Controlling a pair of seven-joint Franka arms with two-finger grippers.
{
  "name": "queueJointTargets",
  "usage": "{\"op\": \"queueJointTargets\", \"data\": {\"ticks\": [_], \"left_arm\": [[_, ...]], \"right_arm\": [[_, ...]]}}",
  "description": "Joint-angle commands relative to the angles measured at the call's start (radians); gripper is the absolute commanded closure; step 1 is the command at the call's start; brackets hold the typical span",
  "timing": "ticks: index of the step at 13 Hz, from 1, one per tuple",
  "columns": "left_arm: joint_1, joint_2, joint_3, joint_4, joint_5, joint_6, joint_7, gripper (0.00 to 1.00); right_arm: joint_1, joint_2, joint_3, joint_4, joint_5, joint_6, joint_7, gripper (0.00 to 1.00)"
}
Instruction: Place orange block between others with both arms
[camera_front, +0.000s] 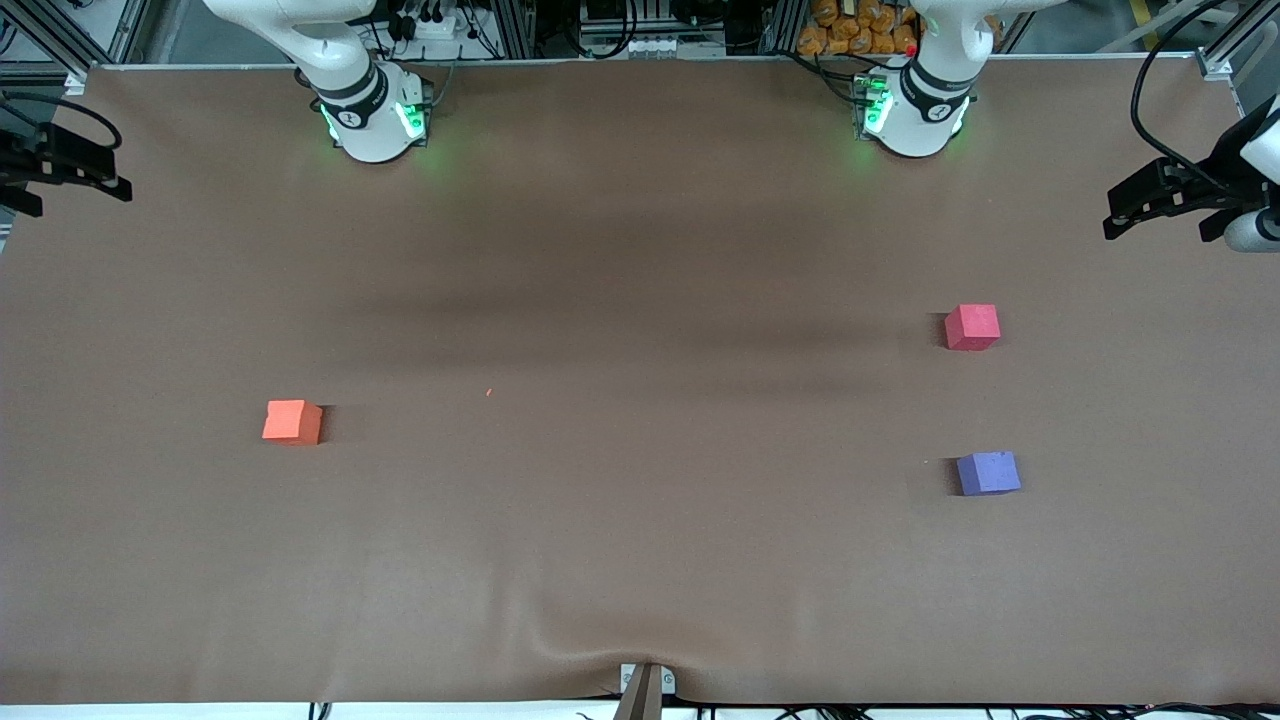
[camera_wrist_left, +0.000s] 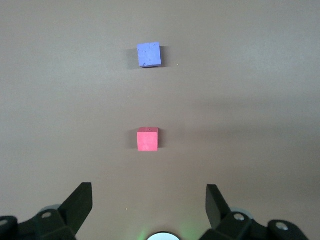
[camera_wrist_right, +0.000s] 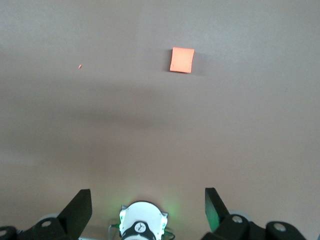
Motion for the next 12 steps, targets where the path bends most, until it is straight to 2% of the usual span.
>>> {"op": "queueJointTargets", "data": {"ticks": [1,4,8,12], "left_arm": [[0.006,0.001,-0.001,0.007,-0.004,-0.014,0.024,0.0],[0.007,0.001,-0.001,0.006,-0.004,-0.014,0.024,0.0],[0.009,-0.001,0.001,0.007,-0.004,-0.014,0.025,0.0],[0.009,-0.001,0.004,0.006,-0.004,-0.014,0.025,0.0]], "right_arm": [[-0.013,-0.009,0.01,-0.151,-0.003,0.147,-0.003,0.0],[-0.013,0.055,0.01,-0.306,-0.003,0.354,-0.003,0.0],[-0.013,0.239,0.01,-0.319,-0.001,0.514,-0.009,0.0],[-0.024,0.347,0.01,-0.368,-0.001,0.664,-0.011,0.0]]}}
